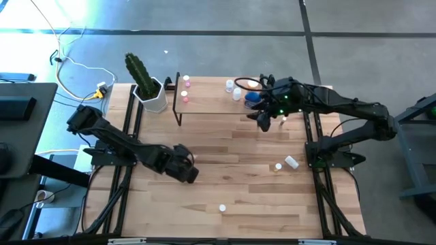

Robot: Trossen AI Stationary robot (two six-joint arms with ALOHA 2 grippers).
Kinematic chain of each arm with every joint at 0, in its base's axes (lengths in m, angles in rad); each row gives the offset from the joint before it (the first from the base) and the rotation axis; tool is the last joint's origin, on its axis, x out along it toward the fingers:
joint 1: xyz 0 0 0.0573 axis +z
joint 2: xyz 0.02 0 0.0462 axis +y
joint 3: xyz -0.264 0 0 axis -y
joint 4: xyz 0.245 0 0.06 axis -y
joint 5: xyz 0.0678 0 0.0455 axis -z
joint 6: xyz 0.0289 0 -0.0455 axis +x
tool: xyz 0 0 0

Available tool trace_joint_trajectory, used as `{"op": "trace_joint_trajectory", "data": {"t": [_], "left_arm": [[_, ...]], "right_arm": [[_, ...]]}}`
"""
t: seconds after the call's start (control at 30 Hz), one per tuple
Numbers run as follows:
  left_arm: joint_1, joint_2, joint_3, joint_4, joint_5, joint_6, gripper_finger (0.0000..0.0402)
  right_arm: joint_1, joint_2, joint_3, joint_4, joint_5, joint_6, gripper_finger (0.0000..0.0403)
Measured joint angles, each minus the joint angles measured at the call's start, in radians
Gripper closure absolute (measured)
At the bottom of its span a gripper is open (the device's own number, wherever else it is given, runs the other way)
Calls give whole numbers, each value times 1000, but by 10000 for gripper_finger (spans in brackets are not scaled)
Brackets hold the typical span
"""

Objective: Pick and place medicine bottles onto shelf by color
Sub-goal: Put the top orange pill bottle on the shelf

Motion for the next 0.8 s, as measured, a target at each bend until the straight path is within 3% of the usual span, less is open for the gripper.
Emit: {"op": "trace_joint_trajectory", "data": {"t": [0.17, 0.33, 0.6, 0.8], "left_arm": [[22, -50, 20, 112, -76, 183, 312], [61, -78, 23, 297, -81, 416, 312], [133, -89, 21, 550, 21, 756, 312], [190, -89, 21, 730, 145, 907, 312]], "right_arm": [[59, 0, 0, 112, -8, 0, 192], [117, 5, 0, 236, -8, -35, 192], [191, 44, 0, 342, -8, -94, 192], [225, 63, 0, 364, -8, -106, 192]]}}
